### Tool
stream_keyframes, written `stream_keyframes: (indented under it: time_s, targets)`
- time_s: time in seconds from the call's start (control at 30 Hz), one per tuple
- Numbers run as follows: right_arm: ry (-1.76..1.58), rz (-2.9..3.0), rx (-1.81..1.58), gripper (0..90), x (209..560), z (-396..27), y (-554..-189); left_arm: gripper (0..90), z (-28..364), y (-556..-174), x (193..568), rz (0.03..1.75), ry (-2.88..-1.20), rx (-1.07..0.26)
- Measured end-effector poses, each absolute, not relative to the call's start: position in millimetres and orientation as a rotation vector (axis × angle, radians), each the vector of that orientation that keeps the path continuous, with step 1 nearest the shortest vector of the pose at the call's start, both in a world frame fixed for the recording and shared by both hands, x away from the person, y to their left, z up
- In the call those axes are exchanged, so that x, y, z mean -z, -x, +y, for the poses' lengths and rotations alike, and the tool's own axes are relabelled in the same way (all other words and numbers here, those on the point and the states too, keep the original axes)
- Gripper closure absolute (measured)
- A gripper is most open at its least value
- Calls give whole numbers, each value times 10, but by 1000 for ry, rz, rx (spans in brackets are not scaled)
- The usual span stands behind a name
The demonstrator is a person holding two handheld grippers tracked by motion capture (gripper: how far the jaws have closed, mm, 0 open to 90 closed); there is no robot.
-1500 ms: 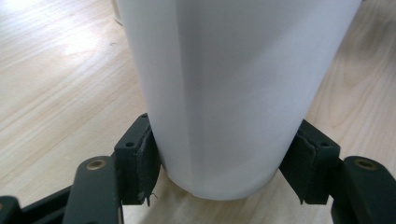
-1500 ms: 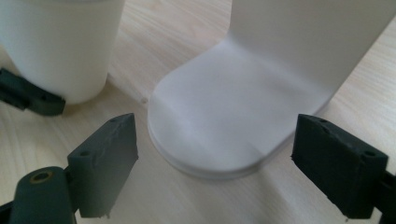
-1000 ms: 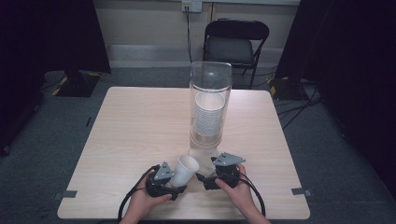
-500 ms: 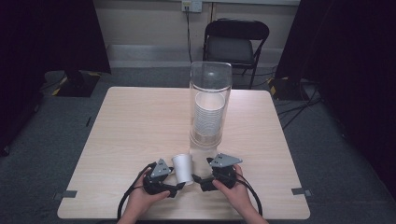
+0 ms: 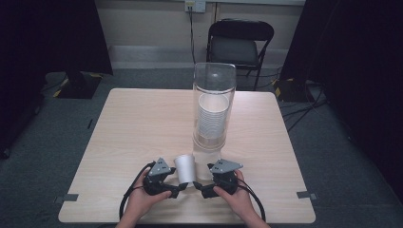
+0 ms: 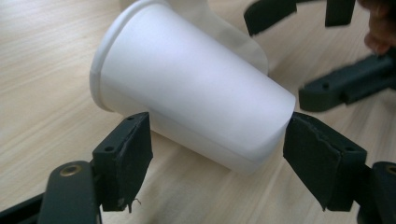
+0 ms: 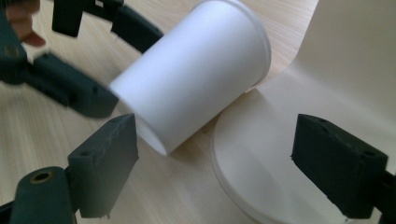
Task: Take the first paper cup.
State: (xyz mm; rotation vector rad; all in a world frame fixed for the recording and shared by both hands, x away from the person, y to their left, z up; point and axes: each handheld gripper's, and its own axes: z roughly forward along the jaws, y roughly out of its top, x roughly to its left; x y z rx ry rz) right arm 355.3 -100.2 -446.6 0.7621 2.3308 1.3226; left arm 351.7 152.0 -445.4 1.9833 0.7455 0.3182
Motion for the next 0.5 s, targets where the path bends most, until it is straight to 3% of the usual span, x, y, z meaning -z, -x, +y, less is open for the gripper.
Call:
stream_keyframes:
  time_s: [0.17, 0.33, 0.5]
  targets:
    - [-744, 2335, -1293, 138, 4474, -994, -3544, 233, 1570, -3580, 4334, 809, -1947, -334]
    - [-758, 2316, -1309, 138, 4445, -1063, -3544, 190, 1476, -3738, 4238, 978, -1940, -342]
    - [-776, 2302, -1301, 138, 4438, -1186, -3527, 196, 1416, -3802, 4257, 1001, -1975, -313]
